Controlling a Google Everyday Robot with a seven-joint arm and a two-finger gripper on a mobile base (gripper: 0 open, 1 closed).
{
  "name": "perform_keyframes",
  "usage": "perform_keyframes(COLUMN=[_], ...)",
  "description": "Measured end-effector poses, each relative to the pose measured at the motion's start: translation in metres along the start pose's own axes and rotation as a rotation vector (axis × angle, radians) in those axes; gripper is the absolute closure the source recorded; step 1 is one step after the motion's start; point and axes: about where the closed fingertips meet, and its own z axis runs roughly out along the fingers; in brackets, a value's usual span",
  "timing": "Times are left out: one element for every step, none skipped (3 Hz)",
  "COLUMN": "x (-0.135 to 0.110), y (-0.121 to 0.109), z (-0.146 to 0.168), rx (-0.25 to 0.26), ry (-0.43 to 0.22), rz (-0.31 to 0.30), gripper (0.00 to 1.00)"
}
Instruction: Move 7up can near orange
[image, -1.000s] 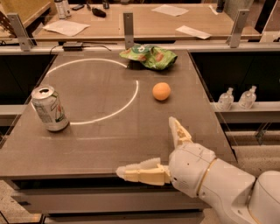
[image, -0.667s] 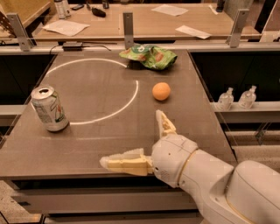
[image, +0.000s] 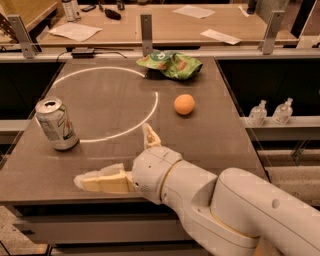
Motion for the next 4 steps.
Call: perform_keyframes(x=[-0.014, -0.033, -0.047, -0.047], y=[0.005, 0.005, 0.0, 0.001], z=[0.024, 0.041, 0.055, 0.074], rx=[-0.014, -0.012, -0.006, -0.011], ry=[-0.034, -0.065, -0.077, -0.072], rz=[0.023, 0.037, 0.029, -0.002], gripper=[0.0, 0.0, 0.0, 0.0])
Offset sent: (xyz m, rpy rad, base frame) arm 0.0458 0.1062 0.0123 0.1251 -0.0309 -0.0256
